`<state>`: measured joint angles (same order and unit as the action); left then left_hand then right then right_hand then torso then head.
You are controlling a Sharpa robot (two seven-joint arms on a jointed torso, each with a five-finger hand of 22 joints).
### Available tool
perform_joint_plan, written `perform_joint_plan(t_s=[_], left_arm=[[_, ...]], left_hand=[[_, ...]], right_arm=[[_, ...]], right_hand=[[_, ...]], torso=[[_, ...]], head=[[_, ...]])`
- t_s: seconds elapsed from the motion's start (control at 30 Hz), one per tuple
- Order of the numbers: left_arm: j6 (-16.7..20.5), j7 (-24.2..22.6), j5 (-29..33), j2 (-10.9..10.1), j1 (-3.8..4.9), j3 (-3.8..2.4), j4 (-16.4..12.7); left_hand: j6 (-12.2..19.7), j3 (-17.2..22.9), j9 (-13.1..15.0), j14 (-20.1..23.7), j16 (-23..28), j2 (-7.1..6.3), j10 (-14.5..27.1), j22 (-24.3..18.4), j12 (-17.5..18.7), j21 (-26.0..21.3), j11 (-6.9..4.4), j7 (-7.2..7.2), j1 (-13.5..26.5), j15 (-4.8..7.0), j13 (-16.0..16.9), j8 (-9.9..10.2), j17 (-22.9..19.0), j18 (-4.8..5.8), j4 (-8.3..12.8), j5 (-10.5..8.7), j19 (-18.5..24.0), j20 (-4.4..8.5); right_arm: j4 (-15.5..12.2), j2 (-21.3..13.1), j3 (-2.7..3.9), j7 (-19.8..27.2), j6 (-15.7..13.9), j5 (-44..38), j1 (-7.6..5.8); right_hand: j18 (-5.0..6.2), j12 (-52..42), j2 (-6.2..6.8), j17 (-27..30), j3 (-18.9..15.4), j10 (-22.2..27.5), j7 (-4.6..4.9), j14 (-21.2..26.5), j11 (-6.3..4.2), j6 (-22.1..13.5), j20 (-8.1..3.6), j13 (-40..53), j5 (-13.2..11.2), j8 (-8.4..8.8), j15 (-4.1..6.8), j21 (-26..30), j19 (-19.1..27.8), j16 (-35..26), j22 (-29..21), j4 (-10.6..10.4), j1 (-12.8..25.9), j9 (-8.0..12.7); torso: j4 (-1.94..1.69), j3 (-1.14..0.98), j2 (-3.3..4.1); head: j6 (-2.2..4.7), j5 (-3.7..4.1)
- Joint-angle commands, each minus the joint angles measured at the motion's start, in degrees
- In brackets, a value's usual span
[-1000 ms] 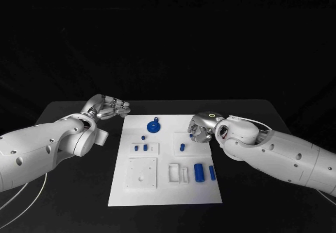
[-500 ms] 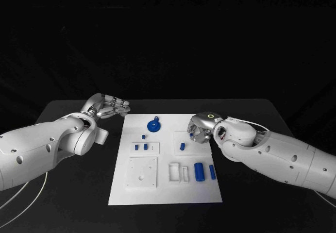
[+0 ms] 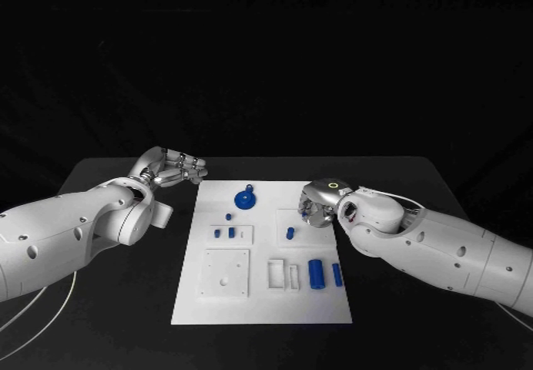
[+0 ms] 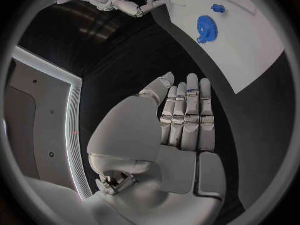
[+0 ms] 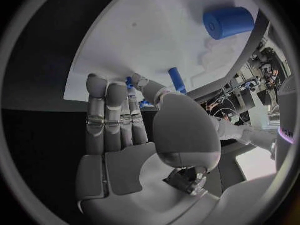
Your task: Assemble the parts on the task board
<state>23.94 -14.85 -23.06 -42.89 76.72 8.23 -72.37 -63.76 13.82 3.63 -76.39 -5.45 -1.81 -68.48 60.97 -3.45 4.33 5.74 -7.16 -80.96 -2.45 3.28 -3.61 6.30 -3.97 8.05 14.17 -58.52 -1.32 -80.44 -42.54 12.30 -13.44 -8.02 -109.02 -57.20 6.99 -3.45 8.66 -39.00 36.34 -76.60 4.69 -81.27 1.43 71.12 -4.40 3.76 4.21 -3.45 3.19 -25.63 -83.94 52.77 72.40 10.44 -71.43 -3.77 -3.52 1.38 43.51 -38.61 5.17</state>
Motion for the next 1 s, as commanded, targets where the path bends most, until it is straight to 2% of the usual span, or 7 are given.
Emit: perform_joint_plan(t_s=[0.03,0.2,0.27,0.4,0.6,0.7,1.0], left_arm=[[0.1,-0.3,0.4,0.1,0.08,-0.07,-0.1],[0.0,-0.1,0.4,0.1,0.08,-0.07,0.0],[0.0,0.0,0.4,0.1,0.08,-0.07,0.0],[0.0,0.0,0.4,0.2,0.08,-0.07,0.3],[0.0,0.0,0.4,0.2,0.08,-0.07,0.5],[0.0,0.0,0.4,0.2,0.08,-0.06,0.6],[0.1,0.0,0.4,0.1,0.08,-0.06,0.8]], left_hand=[[0.2,-0.3,0.1,-0.7,-0.6,0.12,0.2,0.6,0.0,0.3,-0.21,-0.18,0.4,0.14,0.0,0.0,0.3,0.32,0.1,-0.37,-0.6,0.18],[0.2,-0.3,0.1,-0.8,-0.8,0.13,0.2,0.7,0.0,0.3,-0.22,-0.17,0.4,0.19,0.0,0.0,0.4,0.35,0.1,-0.37,-0.6,0.22],[0.1,-0.4,0.1,0.1,-2.1,0.26,0.3,2.6,0.0,-0.3,-0.19,-0.2,0.3,0.17,0.0,0.0,0.9,0.45,0.2,-0.35,-0.5,0.27],[0.1,-0.4,0.1,0.1,-2.1,0.26,0.3,2.6,0.0,-0.3,-0.19,-0.2,0.3,0.17,0.0,0.0,0.9,0.45,0.2,-0.35,-0.5,0.27],[0.1,-0.4,0.1,0.1,-2.1,0.26,0.3,2.6,0.0,-0.3,-0.19,-0.2,0.3,0.17,0.0,0.0,0.9,0.45,0.2,-0.35,-0.5,0.27],[0.1,-0.4,0.1,0.1,-2.1,0.26,0.3,2.6,0.0,-0.3,-0.19,-0.2,0.3,0.17,0.0,0.0,0.9,0.45,0.2,-0.35,-0.5,0.27],[0.1,-0.4,0.1,0.2,-2.4,0.27,0.3,2.9,0.0,-0.4,-0.19,-0.17,0.4,0.2,0.0,0.0,0.9,0.41,0.3,-0.31,-0.5,0.27]], right_arm=[[0.5,0.3,-0.54,-0.5,1.0,-1.6,0.49],[0.7,0.6,-0.81,-0.9,-0.7,-2.2,0.65],[0.7,0.7,-0.85,-1.0,-1.5,-2.3,0.69],[0.4,0.7,-0.9,-1.3,-3.5,-2.6,0.78],[-0.3,0.4,-0.82,-1.2,-5.4,-2.1,0.82],[-1.1,0.0,-0.41,-0.9,-5.8,-1.1,0.83],[-5.3,-1.4,2.16,-0.4,-5.4,2.7,0.82]], right_hand=[[-0.45,-0.1,-0.77,-0.1,0.1,-0.6,-0.05,-0.1,-0.1,0.5,-0.4,-0.1,-0.4,-0.2,0.37,-0.2,-2.4,0.0,0.1,0.5,-0.1,-0.1],[-0.57,-0.2,-1.27,-0.2,1.0,-1.9,-0.36,-0.1,-0.49,1.8,-0.58,0.0,-0.8,-0.34,0.6,-0.8,-2.4,0.0,0.4,1.0,-0.3,-0.2],[-0.67,-0.1,-1.17,-0.2,1.6,-2.5,-0.5,-0.1,-0.65,2.4,-0.74,0.0,-0.7,-0.26,0.76,-0.8,-2.3,-0.2,0.5,1.3,0.0,-0.2],[-0.87,-0.1,-0.62,-0.3,3.0,-3.6,-0.84,-0.3,-0.96,3.5,-1.09,0.0,0.7,-0.27,1.07,-1.6,-2.4,-0.3,1.1,1.7,0.7,-0.3],[-0.95,-0.1,-0.39,-0.5,4.0,-4.0,-0.93,-0.5,-1.05,3.9,-1.24,0.0,0.4,-0.22,1.17,-2.0,-2.5,-0.6,1.7,1.9,1.0,-0.3],[-0.95,-0.1,-0.37,-0.5,4.0,-4.0,-0.95,-0.5,-1.06,3.9,-1.24,0.0,0.5,-0.24,1.18,-2.0,-2.5,-0.6,1.7,1.8,1.0,-0.4],[-1.0,-0.1,-0.42,-0.7,3.7,-4.0,-0.97,-0.6,-1.09,4.0,-1.26,0.0,0.8,-0.24,1.19,-2.2,-2.4,-0.7,2.0,1.8,1.1,-0.4]], torso=[[0.06,-0.04,0.01],[0.02,-0.03,0.01],[0.03,-0.03,0.0],[0.02,-0.01,-0.01],[0.01,-0.02,0.0],[0.0,0.01,-0.03],[0.11,0.03,0.0]], head=[[0.06,0.05],[0.04,0.12],[0.06,0.12],[0.1,0.06],[0.11,-0.14],[0.11,-0.29],[0.15,-0.9]])
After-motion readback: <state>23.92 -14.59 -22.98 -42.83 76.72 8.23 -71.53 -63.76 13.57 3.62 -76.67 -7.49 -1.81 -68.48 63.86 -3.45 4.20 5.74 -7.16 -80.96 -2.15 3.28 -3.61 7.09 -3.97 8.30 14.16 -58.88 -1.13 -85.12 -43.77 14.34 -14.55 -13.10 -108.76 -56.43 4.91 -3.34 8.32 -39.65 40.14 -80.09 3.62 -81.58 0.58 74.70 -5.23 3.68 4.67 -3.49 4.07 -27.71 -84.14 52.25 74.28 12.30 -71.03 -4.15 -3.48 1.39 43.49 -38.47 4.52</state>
